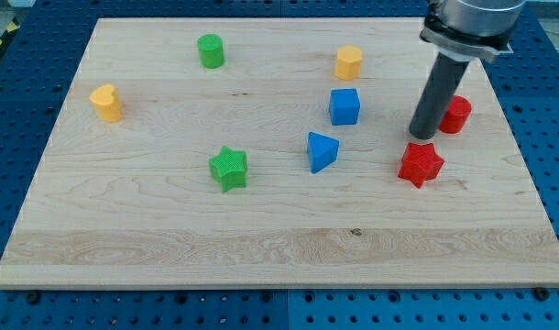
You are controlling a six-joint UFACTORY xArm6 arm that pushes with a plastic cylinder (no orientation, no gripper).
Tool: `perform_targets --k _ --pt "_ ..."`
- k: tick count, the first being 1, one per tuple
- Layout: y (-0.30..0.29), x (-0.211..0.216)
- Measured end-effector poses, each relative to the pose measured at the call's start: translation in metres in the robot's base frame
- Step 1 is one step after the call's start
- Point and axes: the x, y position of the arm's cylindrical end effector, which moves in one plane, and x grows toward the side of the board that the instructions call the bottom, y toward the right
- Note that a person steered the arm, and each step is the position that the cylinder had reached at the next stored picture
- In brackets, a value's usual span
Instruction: Move the red star to the bottom right corner
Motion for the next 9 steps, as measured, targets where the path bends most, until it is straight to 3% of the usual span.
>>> perform_targets --k 7,9 --pt "-0.004 0.04" --pt "-0.049 0.047"
